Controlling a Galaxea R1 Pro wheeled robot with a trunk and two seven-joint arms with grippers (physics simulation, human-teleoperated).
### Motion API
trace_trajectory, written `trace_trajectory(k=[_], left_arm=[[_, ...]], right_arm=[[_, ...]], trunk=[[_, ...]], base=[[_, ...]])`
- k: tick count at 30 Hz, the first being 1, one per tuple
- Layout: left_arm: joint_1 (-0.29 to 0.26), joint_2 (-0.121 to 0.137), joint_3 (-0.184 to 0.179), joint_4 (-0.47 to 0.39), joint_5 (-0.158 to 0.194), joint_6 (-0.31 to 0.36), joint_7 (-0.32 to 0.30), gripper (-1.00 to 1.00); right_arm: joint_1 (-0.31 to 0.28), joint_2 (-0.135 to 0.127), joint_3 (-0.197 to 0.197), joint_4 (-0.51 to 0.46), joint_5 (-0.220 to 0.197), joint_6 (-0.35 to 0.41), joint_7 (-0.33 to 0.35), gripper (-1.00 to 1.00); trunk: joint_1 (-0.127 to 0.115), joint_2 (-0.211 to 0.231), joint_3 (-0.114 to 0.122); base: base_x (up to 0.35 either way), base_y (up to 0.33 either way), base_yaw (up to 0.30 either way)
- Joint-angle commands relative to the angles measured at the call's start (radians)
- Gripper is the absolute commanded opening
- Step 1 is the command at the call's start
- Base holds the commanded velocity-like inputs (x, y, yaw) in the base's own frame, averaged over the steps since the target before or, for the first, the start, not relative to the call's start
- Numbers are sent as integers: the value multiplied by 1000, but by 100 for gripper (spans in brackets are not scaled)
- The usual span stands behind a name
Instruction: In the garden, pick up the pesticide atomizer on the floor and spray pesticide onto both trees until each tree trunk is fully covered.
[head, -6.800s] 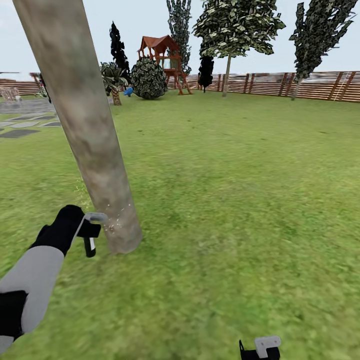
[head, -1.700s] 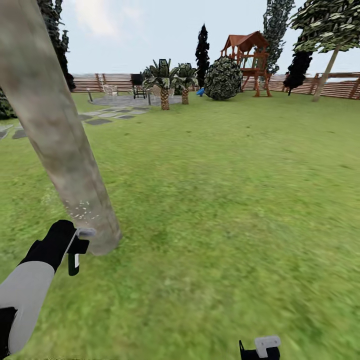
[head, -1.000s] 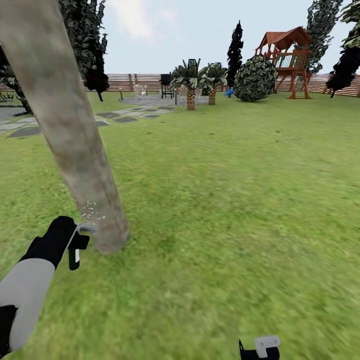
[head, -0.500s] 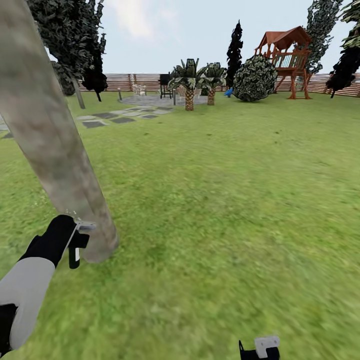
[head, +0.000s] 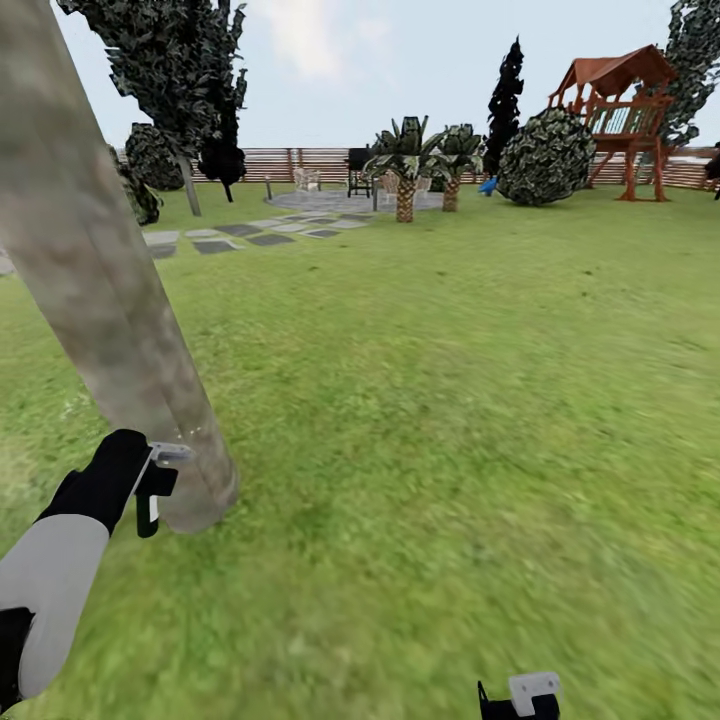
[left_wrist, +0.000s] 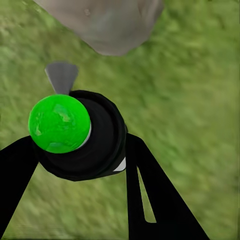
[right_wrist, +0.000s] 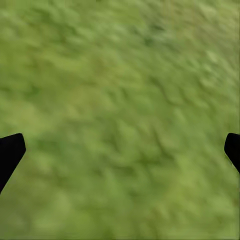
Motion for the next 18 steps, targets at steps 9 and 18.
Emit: trace_trajectory(k=[9, 18], left_arm=[[1, -3, 3, -1, -12, 3, -10, -100], [1, -4, 3, -1, -12, 3, -10, -100]], right_arm=[[0, 0, 8, 0, -2, -1, -6, 100], [0, 0, 9, 0, -2, 0, -6, 100]], trunk=[[0, 0, -1], [0, 0, -1]], base=[[112, -245, 276], [1, -274, 276]])
